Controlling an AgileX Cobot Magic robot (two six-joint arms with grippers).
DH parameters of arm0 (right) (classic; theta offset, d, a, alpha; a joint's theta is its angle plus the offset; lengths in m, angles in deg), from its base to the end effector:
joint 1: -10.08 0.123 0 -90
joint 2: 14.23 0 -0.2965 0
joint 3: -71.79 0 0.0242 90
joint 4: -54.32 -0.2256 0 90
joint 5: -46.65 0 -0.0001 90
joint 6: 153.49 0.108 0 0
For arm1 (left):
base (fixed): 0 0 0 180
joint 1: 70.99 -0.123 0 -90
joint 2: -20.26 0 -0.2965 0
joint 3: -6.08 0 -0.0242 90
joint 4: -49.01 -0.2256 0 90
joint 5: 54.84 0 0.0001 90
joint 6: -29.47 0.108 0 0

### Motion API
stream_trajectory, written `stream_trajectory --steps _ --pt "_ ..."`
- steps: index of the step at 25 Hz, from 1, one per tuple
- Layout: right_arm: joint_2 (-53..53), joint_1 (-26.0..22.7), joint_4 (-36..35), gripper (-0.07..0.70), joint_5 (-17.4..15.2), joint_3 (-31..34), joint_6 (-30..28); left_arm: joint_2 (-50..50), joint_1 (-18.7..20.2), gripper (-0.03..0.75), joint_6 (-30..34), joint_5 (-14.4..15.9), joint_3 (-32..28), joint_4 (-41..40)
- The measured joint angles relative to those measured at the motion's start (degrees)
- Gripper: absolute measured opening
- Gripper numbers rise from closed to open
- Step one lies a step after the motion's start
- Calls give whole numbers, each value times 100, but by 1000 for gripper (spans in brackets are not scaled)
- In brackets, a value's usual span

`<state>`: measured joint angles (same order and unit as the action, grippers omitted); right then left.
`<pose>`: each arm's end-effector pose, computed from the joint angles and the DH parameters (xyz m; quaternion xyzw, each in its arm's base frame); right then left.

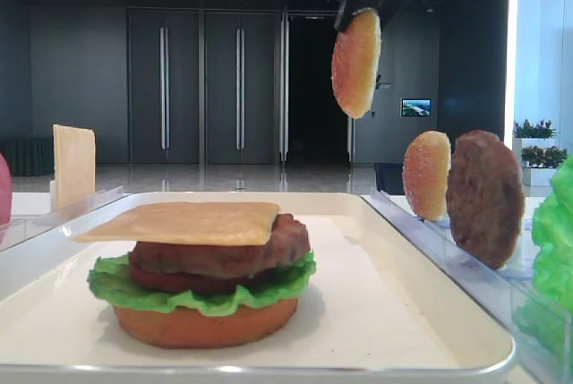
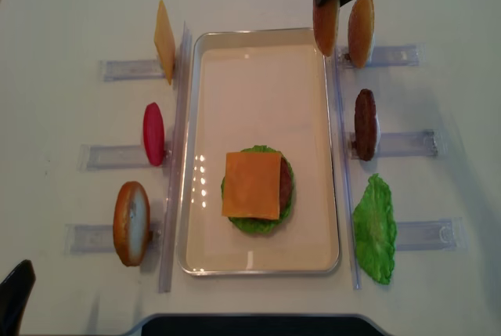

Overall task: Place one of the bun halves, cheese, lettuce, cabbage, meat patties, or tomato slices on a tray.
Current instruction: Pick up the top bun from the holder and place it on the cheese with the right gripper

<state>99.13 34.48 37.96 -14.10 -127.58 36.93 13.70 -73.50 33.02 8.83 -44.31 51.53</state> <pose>0.3447 0.1855 0.3097 -0.0771 0.9636 0.1949 0.1657 -0.0256 -0.0054 0.2452 0.0092 0.8685 0.0043 0.4957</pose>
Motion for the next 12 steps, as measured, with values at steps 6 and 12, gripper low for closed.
stream_trajectory --steps 6,12 --pt "-996 162 -954 230 955 1347 -536 0 0 575 0 0 0 0" --pt "-1891 166 -2324 230 1528 2610 -1557 0 0 575 0 0 0 0"
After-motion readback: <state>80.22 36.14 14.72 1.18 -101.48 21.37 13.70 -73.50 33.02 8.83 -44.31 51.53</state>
